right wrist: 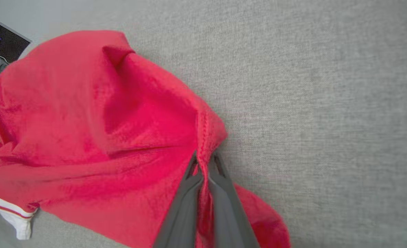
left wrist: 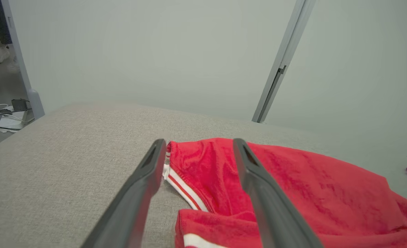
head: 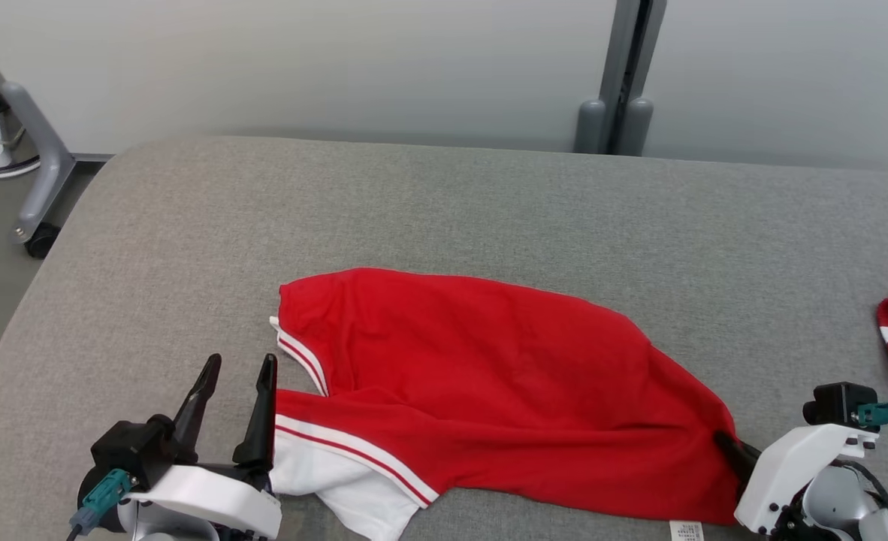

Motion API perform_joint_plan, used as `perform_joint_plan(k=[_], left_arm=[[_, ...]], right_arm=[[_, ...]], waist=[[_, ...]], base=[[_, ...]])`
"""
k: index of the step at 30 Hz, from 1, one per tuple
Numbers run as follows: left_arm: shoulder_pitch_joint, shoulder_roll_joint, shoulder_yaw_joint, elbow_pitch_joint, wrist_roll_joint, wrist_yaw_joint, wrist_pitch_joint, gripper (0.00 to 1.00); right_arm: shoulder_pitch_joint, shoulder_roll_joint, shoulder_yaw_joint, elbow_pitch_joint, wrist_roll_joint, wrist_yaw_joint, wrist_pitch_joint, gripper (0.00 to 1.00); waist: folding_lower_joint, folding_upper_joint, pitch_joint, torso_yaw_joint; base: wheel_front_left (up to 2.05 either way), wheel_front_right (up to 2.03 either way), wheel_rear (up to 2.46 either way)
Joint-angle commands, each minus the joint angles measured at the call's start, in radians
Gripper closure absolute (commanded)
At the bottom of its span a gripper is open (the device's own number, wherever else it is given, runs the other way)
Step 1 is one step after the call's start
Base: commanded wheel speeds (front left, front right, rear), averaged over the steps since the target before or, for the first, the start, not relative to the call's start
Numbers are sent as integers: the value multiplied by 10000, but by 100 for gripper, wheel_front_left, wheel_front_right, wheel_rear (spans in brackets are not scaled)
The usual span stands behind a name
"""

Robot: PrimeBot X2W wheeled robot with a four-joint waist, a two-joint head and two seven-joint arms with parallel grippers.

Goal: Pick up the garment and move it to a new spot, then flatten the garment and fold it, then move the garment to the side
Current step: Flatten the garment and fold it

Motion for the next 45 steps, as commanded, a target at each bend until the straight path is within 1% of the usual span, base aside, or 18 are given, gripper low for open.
perform_joint_plan(k=[1, 3, 5, 8, 12, 15, 20, 24, 27, 28, 29, 31, 33, 36, 39, 42, 45], left_arm=[[-112, 7, 13, 42, -7, -65, -42, 0], [-126, 1, 19, 82, -9, -65, -46, 0], [-96, 2, 53, 114, -18, -45, -49, 0], [5, 22, 112, 80, 2, 3, -53, 0], [159, 60, 205, -1, 31, 64, -48, 0], [230, 72, 298, -62, 35, 108, -52, 0], [494, 142, 620, -284, 21, 239, -55, 0], [780, 246, 1048, -716, 173, 388, -57, 0], [1019, 258, 1316, -1040, 334, 437, -44, 0], [1019, 258, 1316, -1040, 334, 437, -44, 0], [1092, 239, 1370, -1105, 380, 422, -44, 0], [1239, 188, 1463, -1206, 471, 408, -44, 0], [1372, 114, 1557, -1264, 557, 375, -44, 0], [1572, 13, 1621, -1254, 683, 333, -45, 0], [1680, -81, 1533, -1173, 851, 227, -45, 0], [1806, -170, 1542, -1104, 983, 161, -45, 0], [1814, -298, 1608, -1122, 1061, 76, -45, 0]], right_arm=[[-156, -86, -158, 271, -286, 2, -130, 0], [-281, 65, -259, 533, -460, 3, -294, 0], [-327, 72, -438, 622, -612, 2, -491, 0], [-416, 39, -743, 426, -818, 2, -993, 0], [-340, 48, -1222, -293, -898, 2, -1717, 0], [-188, -28, -1578, -1015, -1223, 2, -2205, 0], [91, 189, -1900, -2286, -1597, 3, -3288, 0], [397, 312, -1629, -3108, -1821, 3, -4265, 0], [668, 367, -1280, -3393, -1836, 2, -5009, 0], [668, 367, -1280, -3393, -1836, 2, -5009, 0], [767, 368, -1136, -3413, -1847, 2, -5261, 0], [990, 302, -830, -3347, -2014, 2, -5809, 0], [1146, 297, -495, -3171, -1916, 3, -6282, 0], [1344, 252, 10, -2901, -1968, 2, -6717, 0], [1446, -56, 339, -2524, -2717, 2, -6975, 0], [1503, 68, 290, -2263, -3082, 3, -7113, 0], [1513, 177, 228, -2123, -3194, 2, -7162, 0]], waist=[[0, 0, 46, 125], [0, 0, 33, 158], [0, 0, -19, 130], [0, 0, -125, -43], [0, 0, -275, -393], [0, 0, -382, -686], [0, 0, -566, -1098], [0, 0, -676, -1372], [0, 0, -719, -1514], [0, 0, -719, -1514], [0, 0, -737, -1553], [0, 0, -791, -1614], [0, 0, -858, -1648], [0, 0, -963, -1693], [0, 0, -1046, -1711], [0, 0, -1124, -1718], [0, 0, -1167, -1712]], base=[[0, 0, 0], [0, 0, 0], [0, 0, 0], [0, 0, 0], [0, 0, 0], [0, 0, 0], [0, 0, 0], [0, 0, 0], [0, 0, 0], [0, 0, 0], [0, 0, 0], [0, 0, 0], [0, 0, 0], [0, 0, 0], [0, 0, 0], [0, 0, 0], [0, 0, 0]])
